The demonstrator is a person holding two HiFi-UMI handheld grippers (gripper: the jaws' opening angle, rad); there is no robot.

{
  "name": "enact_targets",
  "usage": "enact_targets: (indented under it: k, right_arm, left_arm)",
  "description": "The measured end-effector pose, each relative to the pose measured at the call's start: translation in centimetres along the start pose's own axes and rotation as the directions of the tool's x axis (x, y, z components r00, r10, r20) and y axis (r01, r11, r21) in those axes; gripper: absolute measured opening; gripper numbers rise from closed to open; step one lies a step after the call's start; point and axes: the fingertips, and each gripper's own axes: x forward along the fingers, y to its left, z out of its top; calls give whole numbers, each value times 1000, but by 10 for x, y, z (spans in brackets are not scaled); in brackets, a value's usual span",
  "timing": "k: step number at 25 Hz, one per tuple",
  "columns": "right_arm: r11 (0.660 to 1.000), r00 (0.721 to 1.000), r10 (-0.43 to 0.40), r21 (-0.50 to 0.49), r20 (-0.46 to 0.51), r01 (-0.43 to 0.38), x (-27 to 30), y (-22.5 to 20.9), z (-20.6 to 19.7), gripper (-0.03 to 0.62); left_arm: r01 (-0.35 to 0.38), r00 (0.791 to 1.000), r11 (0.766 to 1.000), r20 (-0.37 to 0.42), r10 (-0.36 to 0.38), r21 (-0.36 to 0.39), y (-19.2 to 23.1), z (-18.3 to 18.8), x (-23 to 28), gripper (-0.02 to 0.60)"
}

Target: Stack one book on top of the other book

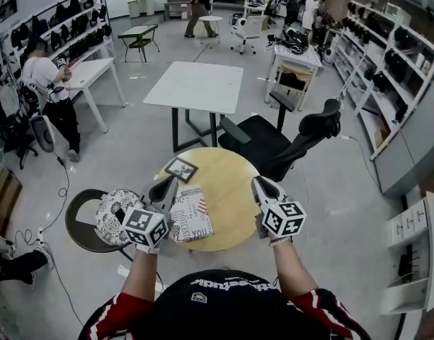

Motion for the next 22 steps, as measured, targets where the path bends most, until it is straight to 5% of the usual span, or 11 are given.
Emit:
enact_targets:
  k: [22]
  right_arm:
    - [993, 999, -11, -114, 31, 15, -4, 33, 29, 37]
  left_arm:
    - [-86, 996, 996, 31, 85, 12, 15, 11, -34, 15]
